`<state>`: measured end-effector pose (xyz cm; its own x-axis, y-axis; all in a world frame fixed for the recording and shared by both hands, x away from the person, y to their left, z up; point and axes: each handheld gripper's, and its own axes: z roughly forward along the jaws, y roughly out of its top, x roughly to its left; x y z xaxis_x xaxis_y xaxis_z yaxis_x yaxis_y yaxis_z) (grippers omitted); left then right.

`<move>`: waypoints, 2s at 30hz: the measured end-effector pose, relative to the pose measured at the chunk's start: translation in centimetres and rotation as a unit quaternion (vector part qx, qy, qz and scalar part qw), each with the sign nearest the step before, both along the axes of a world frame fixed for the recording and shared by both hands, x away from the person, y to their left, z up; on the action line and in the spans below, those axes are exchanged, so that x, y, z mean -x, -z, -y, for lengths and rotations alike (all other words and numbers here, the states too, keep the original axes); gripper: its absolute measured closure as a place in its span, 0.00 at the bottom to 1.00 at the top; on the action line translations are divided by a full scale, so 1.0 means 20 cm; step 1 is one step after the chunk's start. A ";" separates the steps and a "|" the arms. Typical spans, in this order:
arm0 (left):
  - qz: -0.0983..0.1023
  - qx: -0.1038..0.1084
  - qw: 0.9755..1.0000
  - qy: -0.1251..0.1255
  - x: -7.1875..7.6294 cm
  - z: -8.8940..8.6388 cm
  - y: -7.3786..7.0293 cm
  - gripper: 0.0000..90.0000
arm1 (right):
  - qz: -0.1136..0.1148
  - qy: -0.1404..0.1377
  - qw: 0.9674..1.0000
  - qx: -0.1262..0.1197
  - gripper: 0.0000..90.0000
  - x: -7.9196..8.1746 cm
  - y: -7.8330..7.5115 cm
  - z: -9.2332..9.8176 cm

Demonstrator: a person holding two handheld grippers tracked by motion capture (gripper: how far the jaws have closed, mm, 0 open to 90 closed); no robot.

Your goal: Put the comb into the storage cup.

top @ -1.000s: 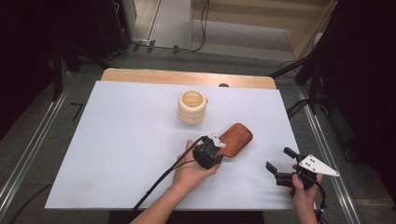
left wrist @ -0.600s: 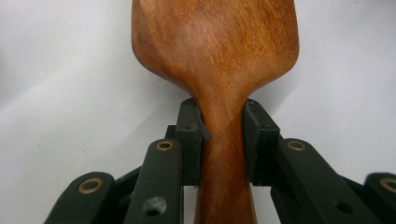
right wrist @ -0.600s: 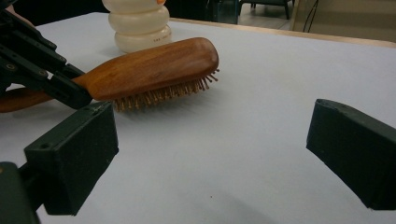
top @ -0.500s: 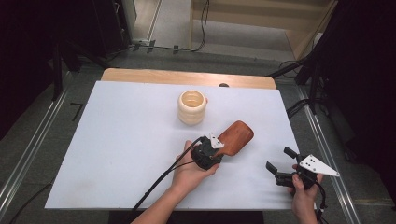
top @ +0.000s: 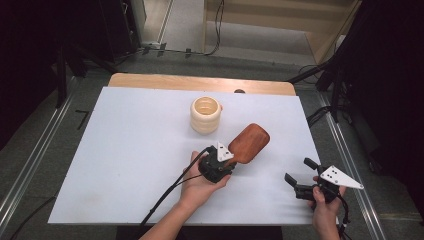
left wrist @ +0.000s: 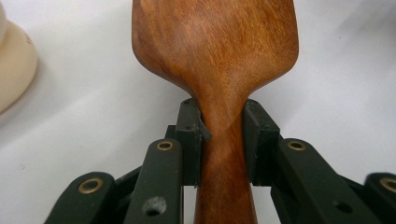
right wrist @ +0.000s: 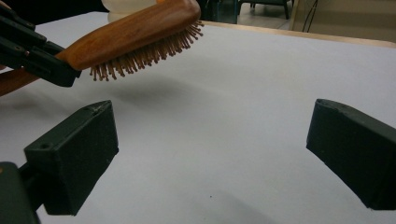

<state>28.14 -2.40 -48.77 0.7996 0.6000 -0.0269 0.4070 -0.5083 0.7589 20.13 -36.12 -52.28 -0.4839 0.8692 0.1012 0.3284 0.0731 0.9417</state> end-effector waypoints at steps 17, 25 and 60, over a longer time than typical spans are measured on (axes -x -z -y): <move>0.019 0.017 1.000 -0.013 0.04 -0.10 -0.02 0.80 | 0.000 0.002 1.000 0.004 0.00 0.00 0.00 0.00; 0.021 0.027 0.999 -0.024 0.04 -0.17 -0.03 0.80 | -0.003 0.003 1.000 0.012 0.00 0.00 0.00 -0.01; 0.053 0.066 0.995 -0.054 0.12 -0.44 -0.05 0.80 | 0.001 -0.013 0.999 0.032 0.00 0.01 -0.15 -0.19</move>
<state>25.69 6.43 -47.75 0.7327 0.6799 -0.0294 0.3679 -0.3594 0.8576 19.86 -32.29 -49.26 -0.5066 0.8611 0.0441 0.3231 0.1422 0.9356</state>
